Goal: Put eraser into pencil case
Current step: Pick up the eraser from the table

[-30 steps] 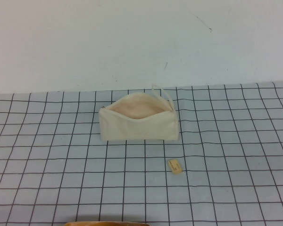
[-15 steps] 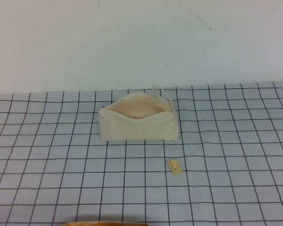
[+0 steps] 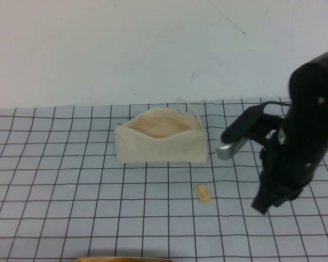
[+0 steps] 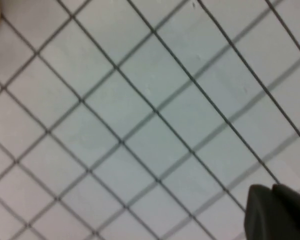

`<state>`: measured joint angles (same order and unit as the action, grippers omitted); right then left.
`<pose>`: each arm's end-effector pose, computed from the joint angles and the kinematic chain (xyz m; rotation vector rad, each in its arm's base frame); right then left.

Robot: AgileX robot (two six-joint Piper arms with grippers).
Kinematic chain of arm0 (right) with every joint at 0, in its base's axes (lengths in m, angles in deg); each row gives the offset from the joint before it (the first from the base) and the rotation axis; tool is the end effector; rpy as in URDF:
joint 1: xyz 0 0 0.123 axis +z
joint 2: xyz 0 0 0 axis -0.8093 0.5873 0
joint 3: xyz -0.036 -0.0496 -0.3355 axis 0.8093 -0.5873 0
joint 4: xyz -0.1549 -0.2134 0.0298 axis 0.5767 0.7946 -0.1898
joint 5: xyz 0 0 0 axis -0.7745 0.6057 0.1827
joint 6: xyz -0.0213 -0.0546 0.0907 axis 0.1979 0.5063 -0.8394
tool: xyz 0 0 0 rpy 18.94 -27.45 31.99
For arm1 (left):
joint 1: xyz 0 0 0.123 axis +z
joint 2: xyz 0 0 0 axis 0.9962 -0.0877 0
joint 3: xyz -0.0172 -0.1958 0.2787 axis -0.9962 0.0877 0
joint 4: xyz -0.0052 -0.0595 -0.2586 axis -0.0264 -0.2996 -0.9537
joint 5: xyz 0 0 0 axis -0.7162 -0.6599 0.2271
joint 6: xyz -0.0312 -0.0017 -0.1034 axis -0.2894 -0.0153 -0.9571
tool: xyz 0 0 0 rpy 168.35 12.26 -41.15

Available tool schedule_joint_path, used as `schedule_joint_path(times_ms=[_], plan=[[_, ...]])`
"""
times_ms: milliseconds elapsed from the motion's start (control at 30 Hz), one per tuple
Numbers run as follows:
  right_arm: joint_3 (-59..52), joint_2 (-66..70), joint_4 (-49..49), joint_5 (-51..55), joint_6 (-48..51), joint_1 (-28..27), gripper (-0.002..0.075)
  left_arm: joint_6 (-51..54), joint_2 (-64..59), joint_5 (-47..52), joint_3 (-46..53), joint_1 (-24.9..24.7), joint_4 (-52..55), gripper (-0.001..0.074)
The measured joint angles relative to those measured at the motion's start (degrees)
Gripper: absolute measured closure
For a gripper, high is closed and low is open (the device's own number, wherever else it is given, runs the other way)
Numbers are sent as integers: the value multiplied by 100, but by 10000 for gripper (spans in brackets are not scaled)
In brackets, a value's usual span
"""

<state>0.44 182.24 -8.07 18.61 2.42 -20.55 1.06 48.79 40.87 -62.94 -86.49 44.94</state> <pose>0.3009 0.1936 0.3119 -1.2223 2.6763 -0.0175 0.0277 -0.0033 0.1723 -0.1426 1.8178 -0.1814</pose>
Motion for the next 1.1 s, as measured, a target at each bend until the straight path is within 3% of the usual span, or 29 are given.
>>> schedule_joint_path(times_ms=[133,200,367,467,867,1100], plan=[[0,476,-75,-618,-40,0,679,0,0,0,0,0,0,737],[0,651,-169,-898,-55,0,610,0,0,0,0,0,0,736],[0,1062,-486,-1700,-67,0,338,0,0,0,0,0,0,737],[136,1360,-508,-1954,-67,0,273,0,0,0,0,0,0,737],[2386,3089,-521,-1247,-128,0,251,0,0,0,0,0,0,737],[3144,3725,-533,-513,-241,0,270,0,0,0,0,0,0,737]])
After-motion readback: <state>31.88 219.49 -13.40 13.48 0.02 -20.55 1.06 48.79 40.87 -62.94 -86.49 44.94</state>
